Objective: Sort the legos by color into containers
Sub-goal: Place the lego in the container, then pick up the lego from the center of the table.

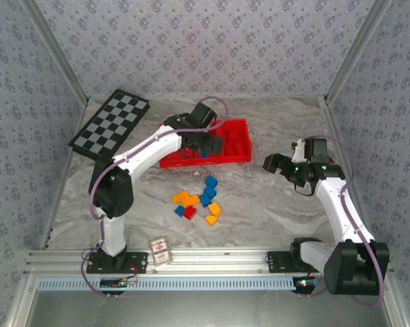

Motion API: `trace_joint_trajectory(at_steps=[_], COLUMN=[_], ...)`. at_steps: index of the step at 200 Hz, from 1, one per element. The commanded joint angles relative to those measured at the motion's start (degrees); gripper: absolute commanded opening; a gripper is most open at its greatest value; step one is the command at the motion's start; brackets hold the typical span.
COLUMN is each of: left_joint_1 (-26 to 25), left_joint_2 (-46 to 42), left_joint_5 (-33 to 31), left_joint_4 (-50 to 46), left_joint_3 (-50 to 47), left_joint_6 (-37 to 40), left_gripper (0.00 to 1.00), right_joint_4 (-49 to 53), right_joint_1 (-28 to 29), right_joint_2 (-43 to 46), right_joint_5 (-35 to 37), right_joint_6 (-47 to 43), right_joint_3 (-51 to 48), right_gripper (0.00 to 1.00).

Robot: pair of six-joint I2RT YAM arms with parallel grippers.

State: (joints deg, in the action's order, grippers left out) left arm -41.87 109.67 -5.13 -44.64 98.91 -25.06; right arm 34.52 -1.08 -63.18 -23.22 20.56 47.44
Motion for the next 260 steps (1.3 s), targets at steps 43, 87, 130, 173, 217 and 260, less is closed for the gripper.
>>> trace_joint_trajectory(at_steps=[43, 87, 130, 173, 217, 260], left_joint_1=[-8.04, -9.37, -9.33, -9.0, -7.11, -6.62], left_joint_2=[1.5, 5.23, 12.03, 15.67, 16.76, 16.71], left_joint_5=[-0.62, 2.65, 1.4, 1.3, 2.92, 4.92], left_joint_4=[-8.94, -10.92, -15.38, -15.59, -14.13, -12.4], left_joint_3=[-0.47, 0.91, 5.21, 7.32, 5.8, 4.63], left_joint_6=[14.48, 17.54, 15.74, 13.35, 11.02, 10.39], left_gripper=[1.0, 1.0, 0.97, 0.86, 0.77, 0.74], right_joint_4=[0.18, 0.78, 1.74, 1.27, 1.78, 1.78], right_joint_1=[0.03, -0.06, -0.23, -0.28, -0.41, -0.34], right_joint_2=[-1.15, -1.17, -0.54, -0.14, -0.76, -0.55], right_joint_5=[0.46, 0.85, 1.33, 1.25, 1.16, 1.07], right_joint_6=[0.93, 1.22, 1.04, 0.98, 0.82, 1.58], right_joint_3=[3.36, 3.39, 3.63, 3.49, 4.16, 4.36], right_gripper=[1.0, 1.0, 1.0, 1.0, 1.0, 1.0])
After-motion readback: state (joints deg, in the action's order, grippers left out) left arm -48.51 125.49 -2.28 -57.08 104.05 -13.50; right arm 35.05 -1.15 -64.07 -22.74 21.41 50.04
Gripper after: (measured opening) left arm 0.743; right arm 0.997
